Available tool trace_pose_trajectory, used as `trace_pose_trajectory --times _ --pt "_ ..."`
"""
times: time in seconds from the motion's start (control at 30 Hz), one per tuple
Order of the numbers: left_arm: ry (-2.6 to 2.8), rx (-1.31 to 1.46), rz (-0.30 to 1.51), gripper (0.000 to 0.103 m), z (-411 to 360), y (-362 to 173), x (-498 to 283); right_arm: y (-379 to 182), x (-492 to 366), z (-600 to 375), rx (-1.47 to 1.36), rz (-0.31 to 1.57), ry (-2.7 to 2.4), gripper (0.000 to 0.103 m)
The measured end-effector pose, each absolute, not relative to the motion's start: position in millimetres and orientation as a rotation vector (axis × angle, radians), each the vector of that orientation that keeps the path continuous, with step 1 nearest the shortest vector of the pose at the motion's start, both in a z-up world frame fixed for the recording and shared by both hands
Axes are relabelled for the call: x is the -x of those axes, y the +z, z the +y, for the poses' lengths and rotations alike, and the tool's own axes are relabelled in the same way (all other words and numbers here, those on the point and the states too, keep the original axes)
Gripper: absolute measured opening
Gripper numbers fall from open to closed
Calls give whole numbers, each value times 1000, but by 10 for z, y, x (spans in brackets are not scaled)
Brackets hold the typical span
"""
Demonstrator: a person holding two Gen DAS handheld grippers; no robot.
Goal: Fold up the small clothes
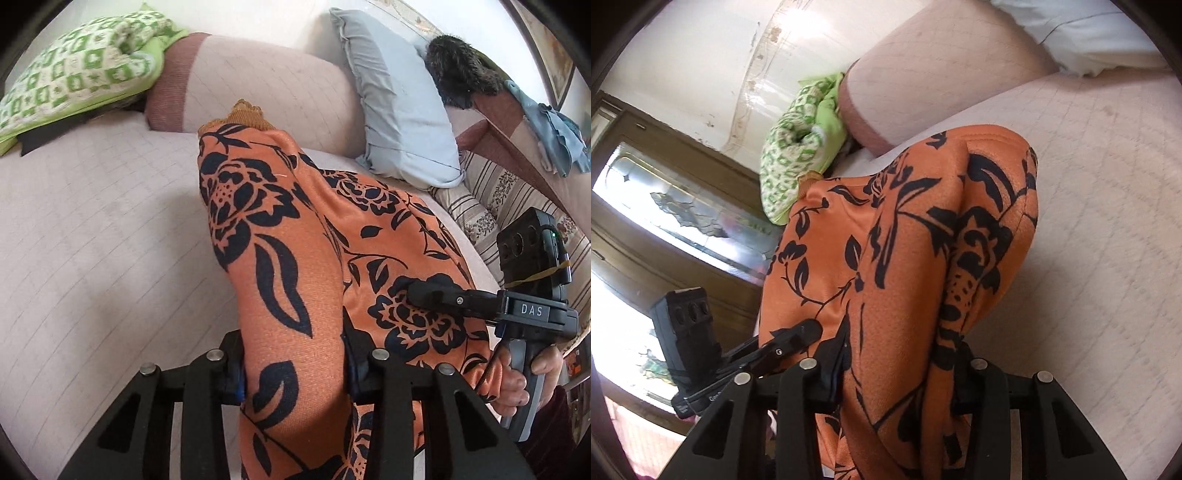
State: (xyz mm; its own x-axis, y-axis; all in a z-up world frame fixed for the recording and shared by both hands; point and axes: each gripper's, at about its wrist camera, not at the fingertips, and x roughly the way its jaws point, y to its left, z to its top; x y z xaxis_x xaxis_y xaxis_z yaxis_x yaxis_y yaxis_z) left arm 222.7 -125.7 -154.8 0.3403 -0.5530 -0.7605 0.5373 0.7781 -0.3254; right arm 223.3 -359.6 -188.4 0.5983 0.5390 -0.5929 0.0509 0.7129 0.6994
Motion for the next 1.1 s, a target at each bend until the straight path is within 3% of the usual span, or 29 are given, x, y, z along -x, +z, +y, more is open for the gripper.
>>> trace_pose_trajectory --times 0.33,0.4,0.5,0.6,0.77,0.83,0.93,1.1 --pt "-623 -43 1087 45 -957 -1839 -2122 -2151 -2126 -3072 -747 994 323 42" --pt "-548 -84 1099 54 -937 -1916 -2138 -2243 -2105 -3034 -685 1050 266 46" --pt "-484 -96 1064 68 -874 -1843 -2157 -2294 -2117 -3049 -626 1086 186 62" --pt "-406 -65 991 77 -754 -1703 -2168 -2180 -2078 -3172 -626 1046 153 62" --pt "-365 -71 969 77 -704 -1688 -2201 -1750 -2005 -3251 -533 850 78 62" --pt "-346 -127 955 77 -810 -1715 -2186 -1648 -1969 -3149 -501 803 115 60" --pt "-341 -189 934 77 -913 -1744 -2141 -1644 -2025 -2905 -455 816 189 38" --pt "-329 -270 927 77 -951 -1840 -2099 -2001 -2086 -2796 -419 966 164 37"
